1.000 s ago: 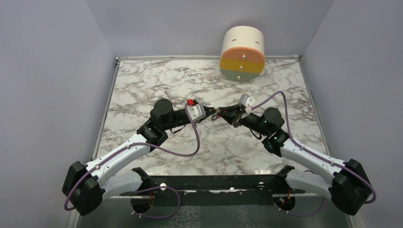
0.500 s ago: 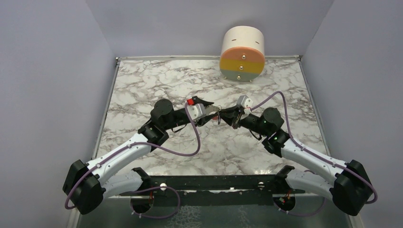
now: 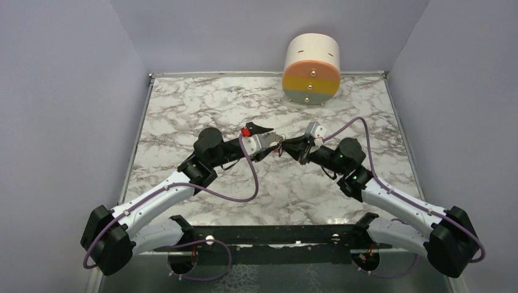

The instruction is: Remove the keys from the keyring

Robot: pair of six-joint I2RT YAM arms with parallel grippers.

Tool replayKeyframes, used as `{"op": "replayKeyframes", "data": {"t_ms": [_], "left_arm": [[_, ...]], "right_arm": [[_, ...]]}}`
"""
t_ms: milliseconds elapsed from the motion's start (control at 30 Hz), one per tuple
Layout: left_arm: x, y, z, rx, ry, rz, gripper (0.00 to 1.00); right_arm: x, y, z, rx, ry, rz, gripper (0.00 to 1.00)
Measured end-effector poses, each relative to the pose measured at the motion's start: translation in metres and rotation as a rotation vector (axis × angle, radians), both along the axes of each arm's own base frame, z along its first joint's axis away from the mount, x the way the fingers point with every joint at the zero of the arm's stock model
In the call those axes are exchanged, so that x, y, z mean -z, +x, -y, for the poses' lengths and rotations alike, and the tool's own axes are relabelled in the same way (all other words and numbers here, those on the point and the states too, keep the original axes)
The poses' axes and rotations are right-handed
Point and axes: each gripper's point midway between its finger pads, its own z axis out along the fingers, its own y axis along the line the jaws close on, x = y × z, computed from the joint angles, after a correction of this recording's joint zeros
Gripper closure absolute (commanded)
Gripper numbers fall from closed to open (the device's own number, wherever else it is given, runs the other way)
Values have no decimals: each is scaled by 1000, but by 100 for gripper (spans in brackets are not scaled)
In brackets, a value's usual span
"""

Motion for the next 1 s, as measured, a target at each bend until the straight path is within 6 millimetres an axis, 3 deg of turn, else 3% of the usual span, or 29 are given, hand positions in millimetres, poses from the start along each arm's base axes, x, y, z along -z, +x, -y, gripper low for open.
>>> {"op": "replayKeyframes", "data": {"t_ms": [167,533,800,900,1000], "left_arm": [[-1,3,-1,-16,9,29,48],[-15,12,7,-3,19,99,65],[-19,5,12,55,25,126,66],[-19,3,13,70,26,132,77],[-19,1,13,93,28,141,98]], "right_arm": [[-1,0,0,0,0,3,99],[-7,1,0,-2,4,9,99],[-10,1,4,6,7,13,99],[-11,0,4,5,8,14,99],[-11,1,5,8,6,14,99]]}}
